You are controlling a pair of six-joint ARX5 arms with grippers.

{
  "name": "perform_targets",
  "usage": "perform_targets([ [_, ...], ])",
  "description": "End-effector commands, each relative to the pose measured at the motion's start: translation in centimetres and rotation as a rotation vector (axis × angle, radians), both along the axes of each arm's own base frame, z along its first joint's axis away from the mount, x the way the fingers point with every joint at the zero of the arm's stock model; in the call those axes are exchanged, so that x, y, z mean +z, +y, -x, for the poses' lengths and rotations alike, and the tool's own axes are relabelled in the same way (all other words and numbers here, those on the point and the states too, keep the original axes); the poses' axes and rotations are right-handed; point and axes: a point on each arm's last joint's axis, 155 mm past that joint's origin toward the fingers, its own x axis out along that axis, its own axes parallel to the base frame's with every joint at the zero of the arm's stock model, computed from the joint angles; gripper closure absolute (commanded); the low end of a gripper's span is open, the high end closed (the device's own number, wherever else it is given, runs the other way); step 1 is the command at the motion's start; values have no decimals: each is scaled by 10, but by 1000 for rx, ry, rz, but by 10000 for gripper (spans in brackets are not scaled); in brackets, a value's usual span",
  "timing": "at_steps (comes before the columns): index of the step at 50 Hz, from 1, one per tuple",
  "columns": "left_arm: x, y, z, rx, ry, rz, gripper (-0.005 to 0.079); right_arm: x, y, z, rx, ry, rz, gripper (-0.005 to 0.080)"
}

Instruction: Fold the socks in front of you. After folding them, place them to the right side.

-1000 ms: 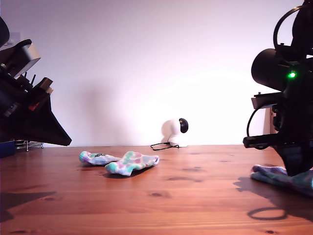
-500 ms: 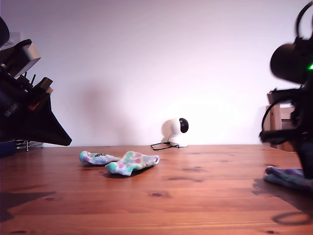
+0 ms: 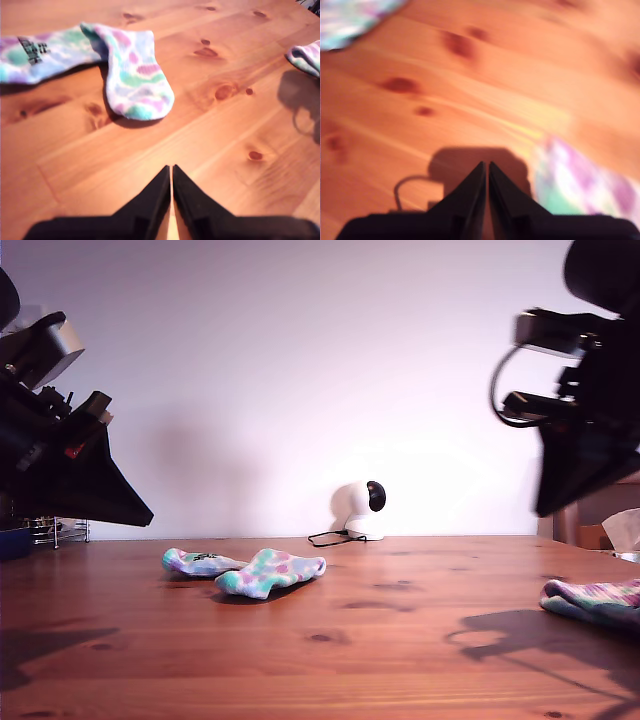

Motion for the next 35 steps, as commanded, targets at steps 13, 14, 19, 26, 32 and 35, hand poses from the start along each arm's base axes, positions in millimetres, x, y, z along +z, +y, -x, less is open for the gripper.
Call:
perform_targets([
  [13, -10, -6, -23, -36, -79, -25, 764, 35, 69, -1, 338, -235, -48, 765],
  [14, -11, -7, -25, -36, -76, -26, 764, 37, 72, 0, 356, -251, -51, 765],
  [19, -17, -10, -35, -36, -67, -28, 764, 47, 87, 0, 421, -320, -55, 765],
  [26, -16, -14, -52, -34, -61, -25, 764, 50, 105, 4, 521, -382, -50, 765],
  [32, -16, -17, -66, -31, -58, -23, 764, 46, 118, 5, 587, -417, -20, 702],
  [35, -17, -19, -73, -20, -37, -13, 764, 44, 125, 3, 610, -433, -11, 609],
])
